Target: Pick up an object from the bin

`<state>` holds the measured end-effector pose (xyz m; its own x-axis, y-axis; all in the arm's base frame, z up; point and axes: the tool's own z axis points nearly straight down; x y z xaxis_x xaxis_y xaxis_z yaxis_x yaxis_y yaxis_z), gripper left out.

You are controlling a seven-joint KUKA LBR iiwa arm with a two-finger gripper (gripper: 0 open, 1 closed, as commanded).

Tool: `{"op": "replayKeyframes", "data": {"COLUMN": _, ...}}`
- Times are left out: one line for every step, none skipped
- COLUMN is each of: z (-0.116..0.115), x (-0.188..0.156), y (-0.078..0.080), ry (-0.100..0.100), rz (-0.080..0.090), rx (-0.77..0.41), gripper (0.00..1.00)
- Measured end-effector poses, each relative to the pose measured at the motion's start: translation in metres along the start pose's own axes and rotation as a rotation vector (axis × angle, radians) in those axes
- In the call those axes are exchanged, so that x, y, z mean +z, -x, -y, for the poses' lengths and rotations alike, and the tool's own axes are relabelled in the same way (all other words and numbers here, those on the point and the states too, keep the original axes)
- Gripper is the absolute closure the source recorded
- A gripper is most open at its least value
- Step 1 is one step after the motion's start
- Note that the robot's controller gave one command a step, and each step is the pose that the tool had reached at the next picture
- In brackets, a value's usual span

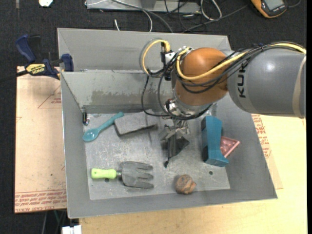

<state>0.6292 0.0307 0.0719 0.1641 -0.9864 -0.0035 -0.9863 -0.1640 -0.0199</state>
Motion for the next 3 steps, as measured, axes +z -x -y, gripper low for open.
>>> {"op": "replayKeyframes", "data": {"z": -0.012, "x": -0.061, "y": 0.006, "ry": 0.008, "rz": 0.001, "rx": -0.009, "gripper": 1.0}}
{"op": "replayKeyframes", "data": {"z": -0.015, "x": -0.128, "y": -0.004, "ry": 0.008, "rz": 0.004, "rx": -0.094, "gripper": 1.0}}
{"op": "replayKeyframes", "data": {"z": -0.01, "x": -0.196, "y": 0.0, "ry": 0.0, "rz": 0.005, "rx": -0.049, "gripper": 1.0}}
